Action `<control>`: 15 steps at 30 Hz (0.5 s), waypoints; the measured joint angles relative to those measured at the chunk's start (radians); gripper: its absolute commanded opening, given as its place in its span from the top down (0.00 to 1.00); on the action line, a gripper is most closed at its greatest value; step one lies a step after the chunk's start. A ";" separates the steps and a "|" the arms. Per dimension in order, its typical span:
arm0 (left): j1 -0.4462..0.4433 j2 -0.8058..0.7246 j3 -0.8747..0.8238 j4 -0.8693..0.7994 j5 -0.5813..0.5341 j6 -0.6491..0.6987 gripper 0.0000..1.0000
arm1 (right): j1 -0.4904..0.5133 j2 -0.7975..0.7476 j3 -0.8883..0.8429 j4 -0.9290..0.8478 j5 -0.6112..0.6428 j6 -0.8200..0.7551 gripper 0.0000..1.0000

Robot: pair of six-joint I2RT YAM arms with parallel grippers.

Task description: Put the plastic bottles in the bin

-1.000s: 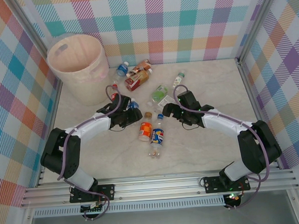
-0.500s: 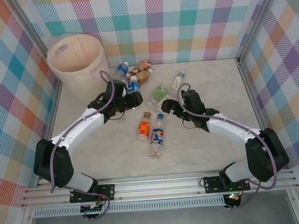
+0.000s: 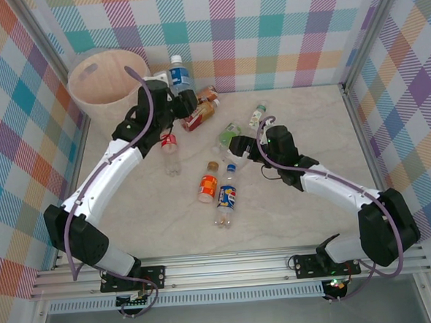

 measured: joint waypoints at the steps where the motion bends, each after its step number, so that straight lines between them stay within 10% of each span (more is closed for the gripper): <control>1: 0.011 0.007 0.018 0.000 -0.010 0.011 0.50 | 0.000 -0.002 -0.001 0.007 -0.001 -0.004 0.00; 15: 0.174 0.084 0.255 -0.005 -0.073 0.154 0.50 | 0.000 -0.031 -0.016 0.026 0.010 -0.031 0.00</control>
